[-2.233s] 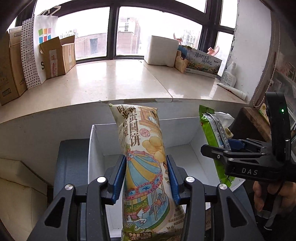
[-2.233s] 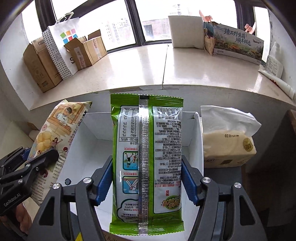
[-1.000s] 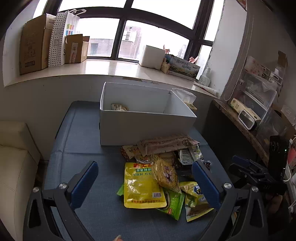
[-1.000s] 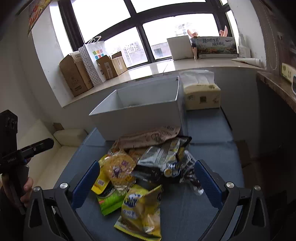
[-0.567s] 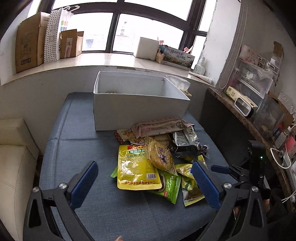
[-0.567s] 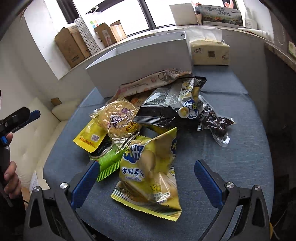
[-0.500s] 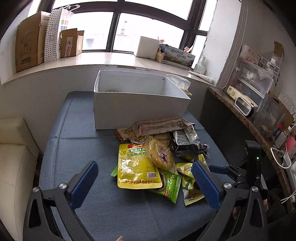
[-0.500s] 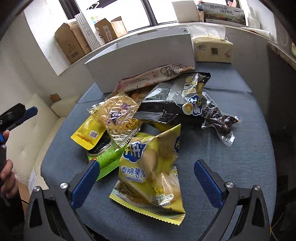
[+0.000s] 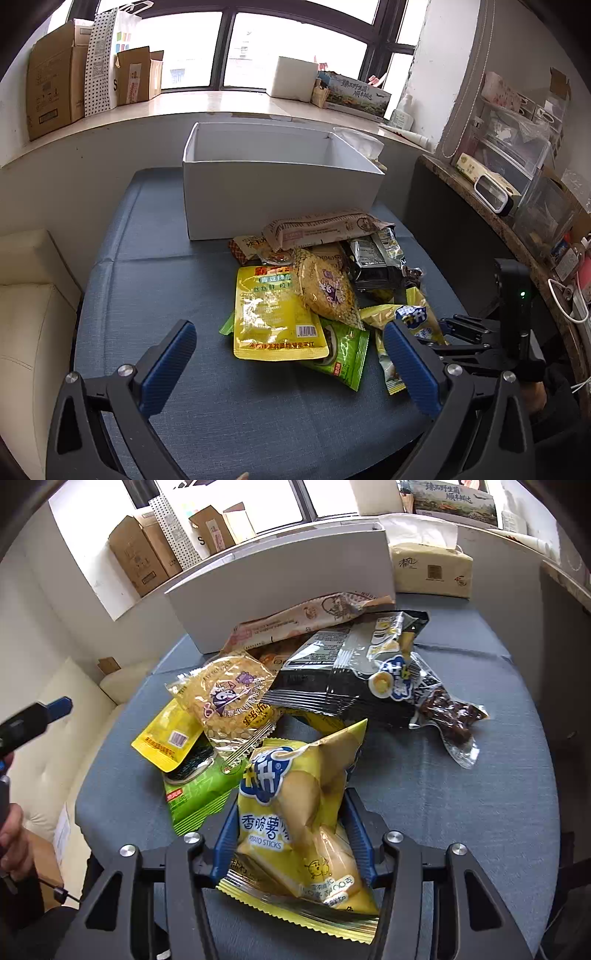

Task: Organize snacks
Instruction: 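Grasp the yellow potato-stick bag with right tool while left tool grasps the cookie bag, then drop potato-stick bag into the box with right tool while left tool drops cookie bag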

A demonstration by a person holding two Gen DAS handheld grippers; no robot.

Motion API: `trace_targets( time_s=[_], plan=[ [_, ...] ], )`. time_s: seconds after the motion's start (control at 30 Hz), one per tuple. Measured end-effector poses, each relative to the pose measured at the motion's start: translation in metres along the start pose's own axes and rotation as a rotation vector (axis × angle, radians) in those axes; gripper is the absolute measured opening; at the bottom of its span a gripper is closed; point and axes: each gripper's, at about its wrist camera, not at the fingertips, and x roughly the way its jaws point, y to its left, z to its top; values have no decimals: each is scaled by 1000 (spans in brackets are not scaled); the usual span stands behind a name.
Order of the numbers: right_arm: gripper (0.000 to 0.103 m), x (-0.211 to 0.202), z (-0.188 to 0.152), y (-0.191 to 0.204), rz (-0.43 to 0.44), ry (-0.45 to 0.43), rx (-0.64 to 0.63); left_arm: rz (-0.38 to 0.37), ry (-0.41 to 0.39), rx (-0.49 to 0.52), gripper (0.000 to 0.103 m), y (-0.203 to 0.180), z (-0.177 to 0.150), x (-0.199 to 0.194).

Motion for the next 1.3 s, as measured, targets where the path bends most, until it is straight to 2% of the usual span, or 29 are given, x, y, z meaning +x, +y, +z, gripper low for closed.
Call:
trace_targets(
  time_s=[0.13,0.27,0.37,0.43,0.57,0.8,0.93,1.1,1.3],
  plan=[
    [55,-30,-6,-8,-4,-42,6,-28,14,28,103,-8,2,8],
    [55,-58,-11,-21,-8,-82,45,-46,57,131,103,-31,7,33],
    [55,-75,-17,-31,-14,-105,88,-11,97,267,103,-57,9,60],
    [55,-85,-19,-39,-25,-121,114,6,122,320,103,-71,13,79],
    [55,-93,-21,-51,-33,-139,153,27,159,350,103,-93,19,110],
    [55,-98,-25,-61,-21,-154,178,149,247,402,102,-105,15,164],
    [55,-96,-25,-61,-12,-153,181,188,236,462,101,-110,8,172],
    [55,-93,-25,-56,-8,-141,173,168,233,451,83,-105,8,165],
    [55,-93,-23,-52,-3,-146,165,115,199,386,83,-80,3,126]
  ],
)
